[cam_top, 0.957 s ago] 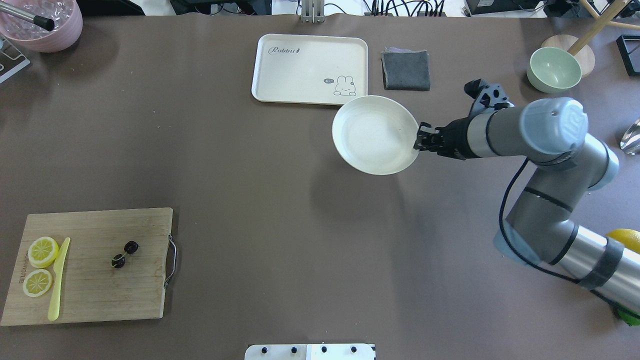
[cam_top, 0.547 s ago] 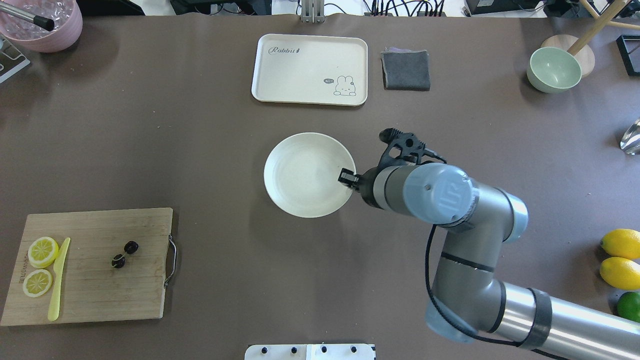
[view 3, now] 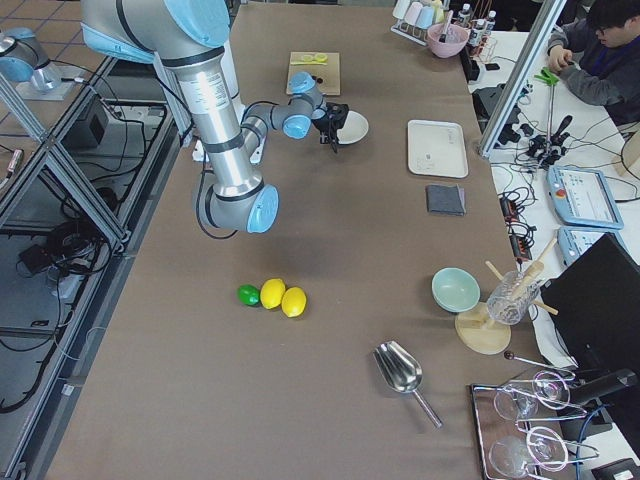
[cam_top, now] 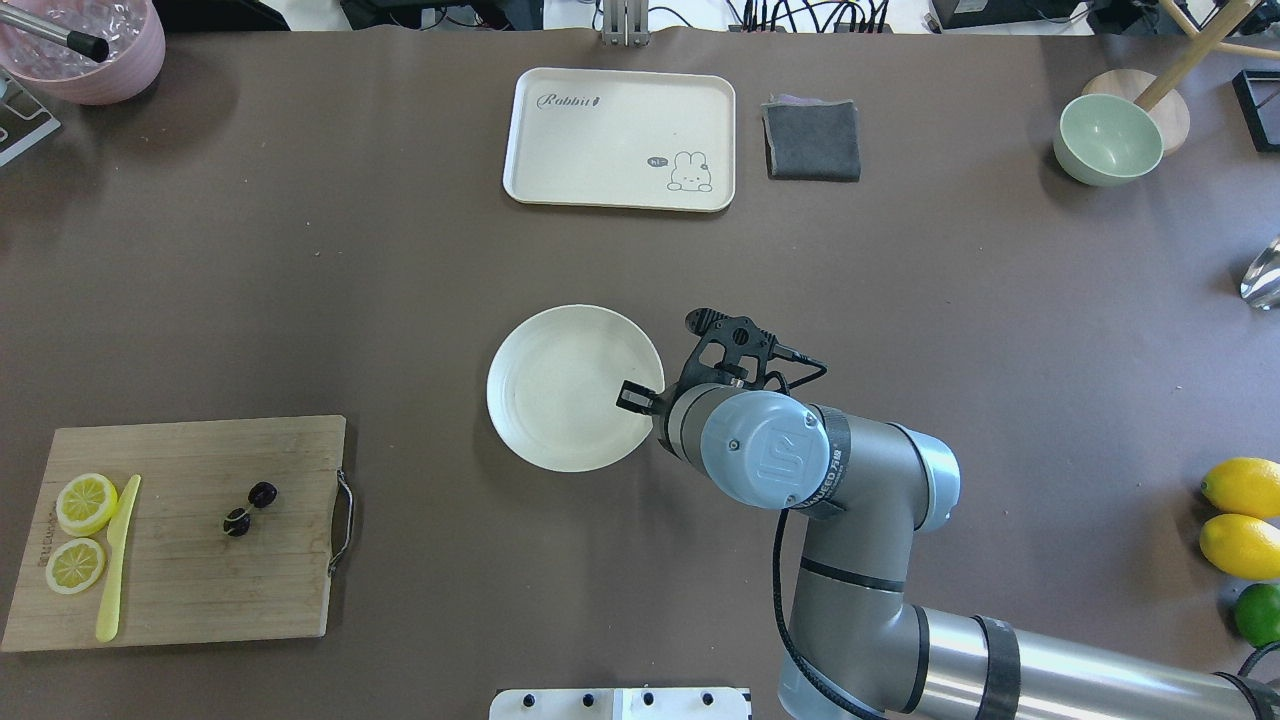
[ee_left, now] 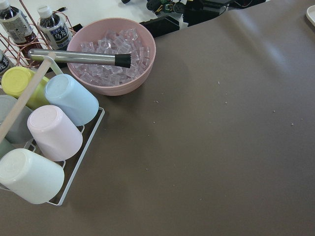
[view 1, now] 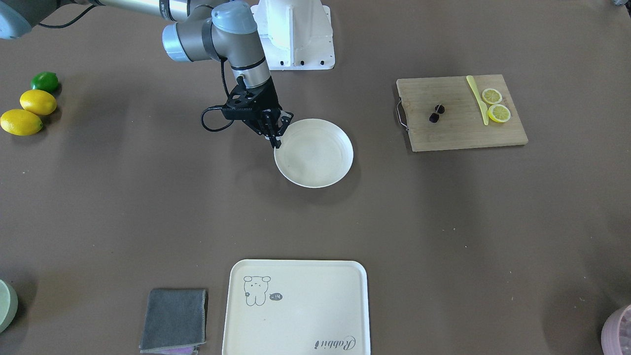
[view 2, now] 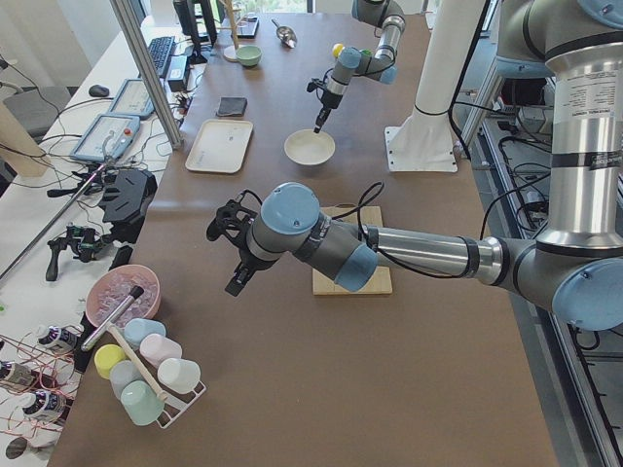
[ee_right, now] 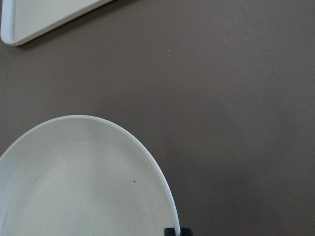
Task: Place red cherry on plate
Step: 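Slide the white plate with the right gripper toward the table center, then open the right gripper and withdraw the right arm from the plate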
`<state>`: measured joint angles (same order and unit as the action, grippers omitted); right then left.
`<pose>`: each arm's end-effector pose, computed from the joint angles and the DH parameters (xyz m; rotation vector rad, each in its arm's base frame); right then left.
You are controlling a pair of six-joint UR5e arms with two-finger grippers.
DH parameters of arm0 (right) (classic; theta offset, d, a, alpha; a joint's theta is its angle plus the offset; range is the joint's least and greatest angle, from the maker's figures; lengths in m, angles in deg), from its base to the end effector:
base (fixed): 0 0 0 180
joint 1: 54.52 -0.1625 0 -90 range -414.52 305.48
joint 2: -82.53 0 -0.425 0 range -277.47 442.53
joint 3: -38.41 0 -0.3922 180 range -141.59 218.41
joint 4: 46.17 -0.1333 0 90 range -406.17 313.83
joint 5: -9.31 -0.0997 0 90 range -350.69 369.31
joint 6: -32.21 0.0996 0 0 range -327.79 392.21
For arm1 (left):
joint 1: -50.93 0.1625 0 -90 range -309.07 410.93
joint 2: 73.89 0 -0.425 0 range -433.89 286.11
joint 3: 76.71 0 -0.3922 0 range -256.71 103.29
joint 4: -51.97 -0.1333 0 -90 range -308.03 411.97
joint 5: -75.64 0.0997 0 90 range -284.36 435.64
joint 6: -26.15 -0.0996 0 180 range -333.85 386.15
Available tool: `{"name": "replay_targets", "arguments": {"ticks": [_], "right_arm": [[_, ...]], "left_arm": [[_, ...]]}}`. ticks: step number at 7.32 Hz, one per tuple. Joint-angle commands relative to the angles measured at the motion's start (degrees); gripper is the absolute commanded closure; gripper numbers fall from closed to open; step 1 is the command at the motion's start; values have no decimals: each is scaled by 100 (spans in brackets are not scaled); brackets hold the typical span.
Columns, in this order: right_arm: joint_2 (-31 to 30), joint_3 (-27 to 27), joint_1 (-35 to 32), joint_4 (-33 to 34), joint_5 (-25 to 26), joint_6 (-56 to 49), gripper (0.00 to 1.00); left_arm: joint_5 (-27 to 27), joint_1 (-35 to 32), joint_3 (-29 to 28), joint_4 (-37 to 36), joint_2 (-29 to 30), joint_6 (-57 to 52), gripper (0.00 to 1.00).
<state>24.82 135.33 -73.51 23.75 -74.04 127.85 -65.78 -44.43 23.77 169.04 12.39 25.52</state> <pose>-0.5835 -0.3540 0.2386 0.2270 -1.0238 0.4502 -0.1000 -0.4720 0.5365 0.5936 0.8393 0.1896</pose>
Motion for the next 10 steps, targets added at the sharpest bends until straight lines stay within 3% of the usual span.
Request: {"name": "replay_targets", "arguments": {"ticks": [1,3,5,8,10], "right_arm": [[85,-59,9,13,108,-72,0],[41,203,-418,22,5,-614,0],[-361,370,-1794,14,-1502,-1552,0],[-1362,600,-3913,13,-3481,-3834,0],[-2091,609,-4969,5,-4308,-5259,0]], "left_arm": [[0,0,-2,0,-6,2,2],[-17,-9,77,26,-41,594,1],[-243,288,471,351,-216,2034,1],[-158,1079,1542,360,-796,2645,1],[690,1885,1782,360,-797,3347,1]]}}
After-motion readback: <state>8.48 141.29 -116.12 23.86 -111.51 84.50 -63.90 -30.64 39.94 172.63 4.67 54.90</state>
